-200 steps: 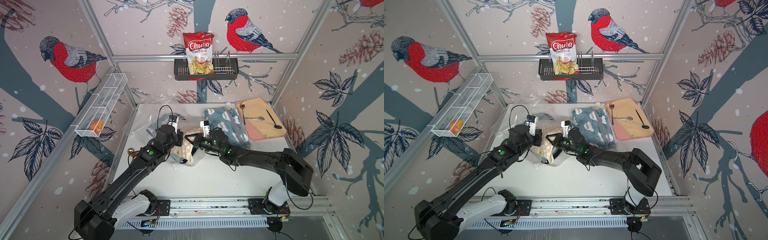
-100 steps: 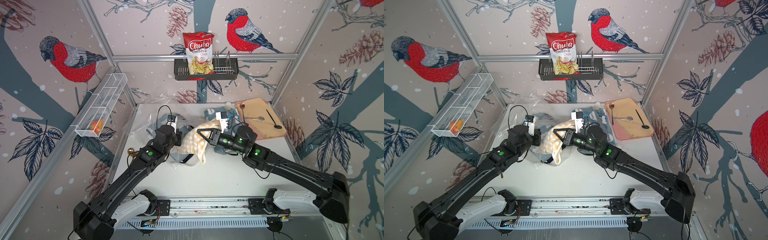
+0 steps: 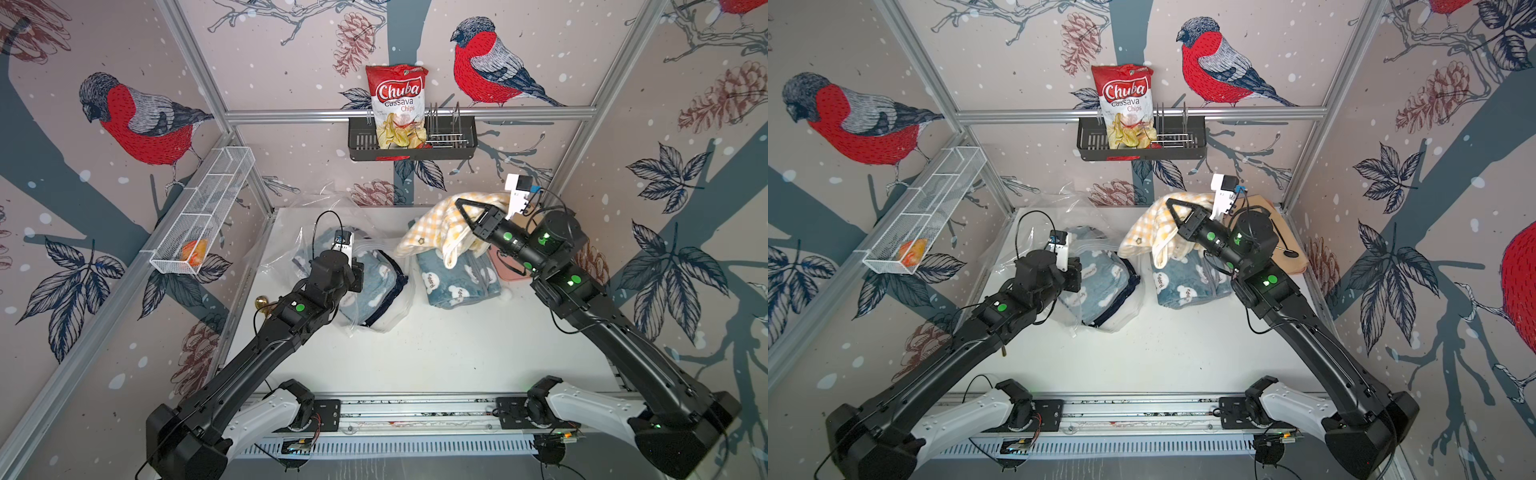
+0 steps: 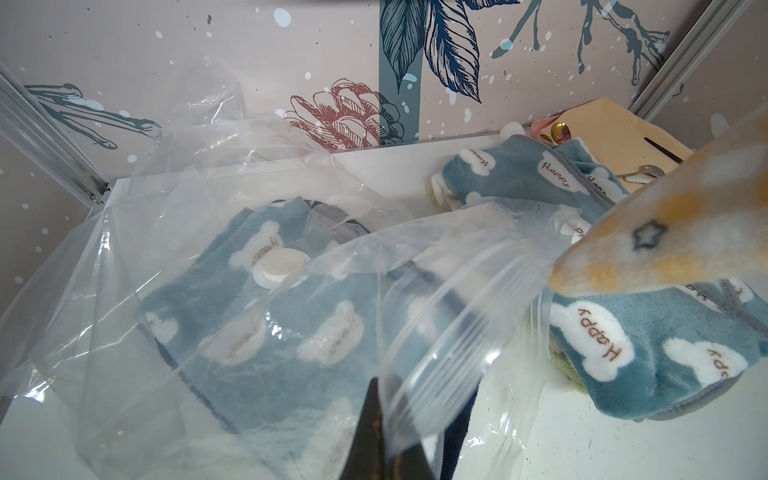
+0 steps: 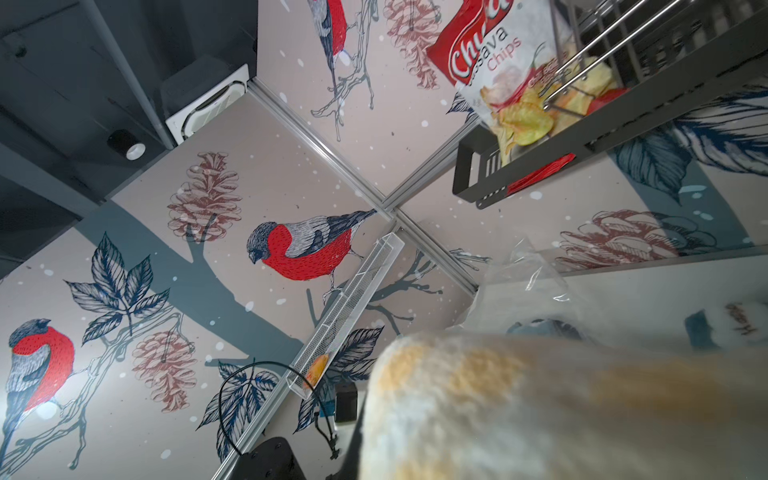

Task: Take the blanket out of the vacuum bag
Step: Take out the blanket from the vacuum bag, then place the blanket at the center of the board.

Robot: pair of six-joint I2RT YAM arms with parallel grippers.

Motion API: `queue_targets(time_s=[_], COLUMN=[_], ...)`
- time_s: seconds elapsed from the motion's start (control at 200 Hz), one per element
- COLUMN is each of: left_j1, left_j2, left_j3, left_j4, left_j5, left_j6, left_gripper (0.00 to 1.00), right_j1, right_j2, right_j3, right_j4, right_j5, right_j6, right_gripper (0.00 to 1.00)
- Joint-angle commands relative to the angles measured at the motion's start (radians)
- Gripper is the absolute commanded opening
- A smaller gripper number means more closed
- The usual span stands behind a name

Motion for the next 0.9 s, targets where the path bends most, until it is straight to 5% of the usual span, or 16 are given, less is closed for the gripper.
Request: queue_targets(time_s=[0.0, 0.33, 0.555, 0.895], left_j1=[0.001, 0.002, 0.002, 0.012], left_j2=[-0.005, -0.001, 0.004, 0.018], left_j3=[0.002, 0.001, 0.001, 0.002], left_j4=[0.011, 0.016, 0.016, 0.015], left_j5=[-0.025, -0.009, -0.004, 0.008], left_j6=[0.006, 0.007, 0.006, 0.008], left_gripper=[0.0, 0.0, 0.0, 0.0], right_j1=[-0.073, -0.284, -0.298, -0.301], right_j2=[-0.012, -0.135, -0.032, 0.302], right_j3=[-0.016, -0.164, -0.176, 0.199], right_j4=[0.016, -0.01, 0.025, 0.024], right_j5=[-0.129, -0.242, -0.28, -0.197], right_j6=[0.03, 0.054, 0.046, -0.064], right_gripper=[0.0, 0.0, 0.0, 0.0])
